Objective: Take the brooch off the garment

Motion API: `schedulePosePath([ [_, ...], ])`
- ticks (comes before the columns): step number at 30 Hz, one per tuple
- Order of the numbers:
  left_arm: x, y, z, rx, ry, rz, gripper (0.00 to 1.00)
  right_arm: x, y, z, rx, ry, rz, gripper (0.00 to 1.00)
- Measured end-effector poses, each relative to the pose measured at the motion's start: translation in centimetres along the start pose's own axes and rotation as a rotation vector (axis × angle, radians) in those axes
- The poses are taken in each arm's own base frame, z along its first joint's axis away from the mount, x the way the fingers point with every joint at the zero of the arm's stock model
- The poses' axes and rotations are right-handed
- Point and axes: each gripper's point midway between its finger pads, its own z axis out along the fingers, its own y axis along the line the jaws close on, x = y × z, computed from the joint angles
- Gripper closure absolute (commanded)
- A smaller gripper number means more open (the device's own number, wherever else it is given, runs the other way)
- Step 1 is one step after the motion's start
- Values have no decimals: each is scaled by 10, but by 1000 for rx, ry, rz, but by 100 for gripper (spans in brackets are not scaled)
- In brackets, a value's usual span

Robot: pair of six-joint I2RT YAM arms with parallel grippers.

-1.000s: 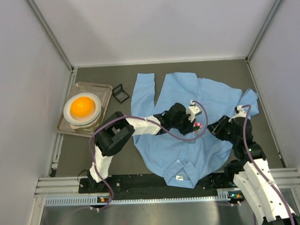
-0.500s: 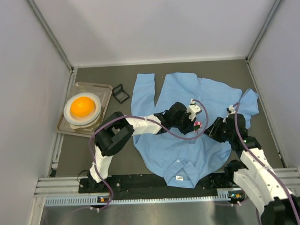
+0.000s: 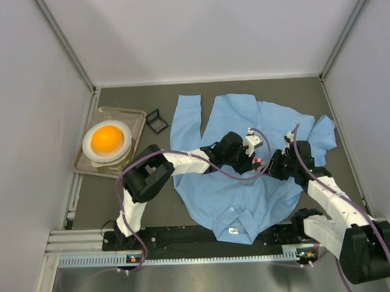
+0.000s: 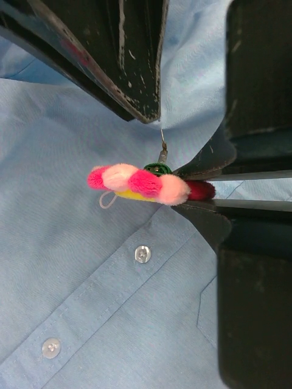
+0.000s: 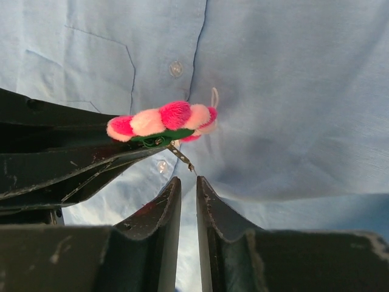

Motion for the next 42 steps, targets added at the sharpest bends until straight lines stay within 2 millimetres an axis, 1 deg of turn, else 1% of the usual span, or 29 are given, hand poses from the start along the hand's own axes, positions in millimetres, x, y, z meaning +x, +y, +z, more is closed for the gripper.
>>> schedulePosePath([
  [5,0,-1,0,3,0,-4,100,6,4,10,-13,41,-9,84],
  [12,0,-2,0,11,0,-6,100,0,8,20,-33,29,-5,87],
  [16,0,-3,0,15,1,-8,100,-1,7,27,-32,35,1,89],
  [25,0,-2,0,15,2,-19,100,-1,10,31,-42,31,-2,92],
  [32,2,-6,-2,34,13,-101,100,3,7,34,-44,27,16,94],
  [42,-3,2,-11,85,15,-289,100,-6,15,34,-72,-11,30,94],
])
